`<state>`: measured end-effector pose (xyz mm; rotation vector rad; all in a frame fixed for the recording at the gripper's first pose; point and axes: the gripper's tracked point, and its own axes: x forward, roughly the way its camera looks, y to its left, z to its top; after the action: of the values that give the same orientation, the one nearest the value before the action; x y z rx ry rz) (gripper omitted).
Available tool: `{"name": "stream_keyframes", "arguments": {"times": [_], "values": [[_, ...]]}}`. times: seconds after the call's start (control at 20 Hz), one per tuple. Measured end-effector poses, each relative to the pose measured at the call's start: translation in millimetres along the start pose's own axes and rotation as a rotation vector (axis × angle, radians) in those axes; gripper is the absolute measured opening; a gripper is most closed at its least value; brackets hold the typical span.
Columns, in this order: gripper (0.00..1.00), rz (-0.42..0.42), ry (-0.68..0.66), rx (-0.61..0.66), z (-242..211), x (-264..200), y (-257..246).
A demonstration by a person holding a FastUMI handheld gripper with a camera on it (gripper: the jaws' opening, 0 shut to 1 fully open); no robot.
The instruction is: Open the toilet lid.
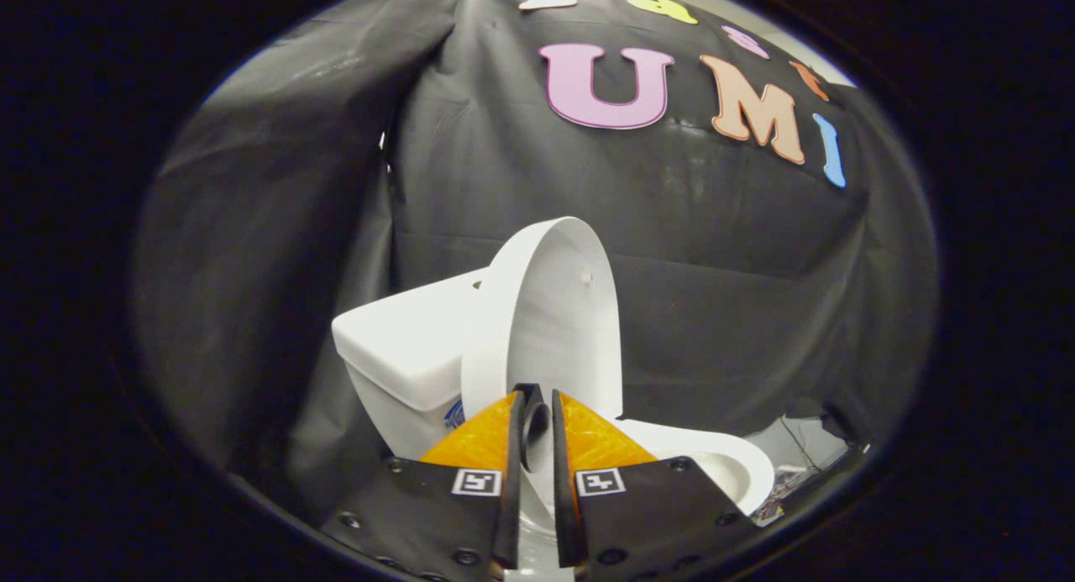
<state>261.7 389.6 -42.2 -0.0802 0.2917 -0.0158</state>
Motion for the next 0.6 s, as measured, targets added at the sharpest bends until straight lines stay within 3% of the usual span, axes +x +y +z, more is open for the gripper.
{"name": "stream_keyframes", "arguments": {"times": [0.15, 0.35, 0.6], "values": [[0.5, 0.073, 0.01, 0.047, -5.0, -3.7, 3.3], [0.93, 0.076, -0.014, -0.01, -3.4, -20.3, -6.9], [0.98, 0.043, -0.056, 0.017, 5.9, -41.2, -30.6]]}}
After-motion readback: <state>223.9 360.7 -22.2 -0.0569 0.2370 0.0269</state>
